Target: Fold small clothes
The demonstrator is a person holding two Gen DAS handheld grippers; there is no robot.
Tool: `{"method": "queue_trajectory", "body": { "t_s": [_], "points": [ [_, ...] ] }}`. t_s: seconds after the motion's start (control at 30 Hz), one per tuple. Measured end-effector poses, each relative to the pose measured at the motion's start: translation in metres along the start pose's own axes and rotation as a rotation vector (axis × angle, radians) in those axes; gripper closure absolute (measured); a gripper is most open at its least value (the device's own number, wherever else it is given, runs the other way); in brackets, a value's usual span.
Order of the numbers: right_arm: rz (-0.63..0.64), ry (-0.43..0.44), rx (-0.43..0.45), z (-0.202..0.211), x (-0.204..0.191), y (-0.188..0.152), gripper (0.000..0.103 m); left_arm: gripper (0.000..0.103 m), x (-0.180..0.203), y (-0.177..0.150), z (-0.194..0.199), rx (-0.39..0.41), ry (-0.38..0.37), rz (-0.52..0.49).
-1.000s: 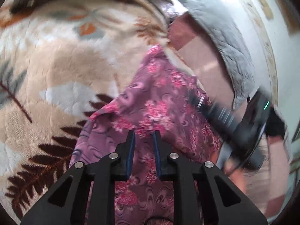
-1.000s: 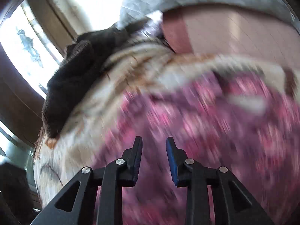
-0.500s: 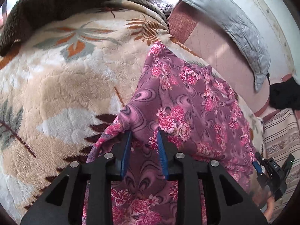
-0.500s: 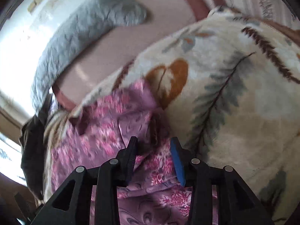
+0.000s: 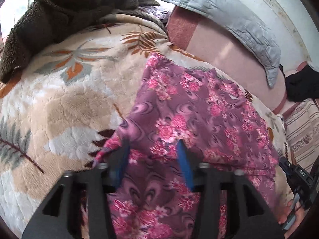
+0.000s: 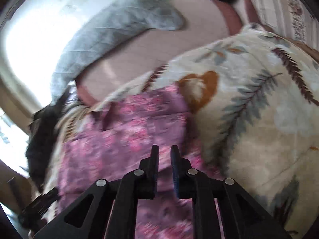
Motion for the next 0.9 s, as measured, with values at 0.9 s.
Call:
{"method": "queue_trajectory", "body": {
  "t_s": [0.9],
  "points": [
    [-0.157, -0.143, -0.307, 0.174, 0.16, -0.117, 0.051, 0.043, -0.033, -0.206, 0.123, -0.496, -0.172, -0.077]
  ]
}}
Point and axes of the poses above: each gripper's, at about its wrist camera, not at the fingertips, and z roughly against the way its jaws point, x to its right, y to its top, the point moved 7 cm from there along -z, roughly the way its jaws point, and after that the axes turned 14 degrees about -z, right-handed, at the moved point
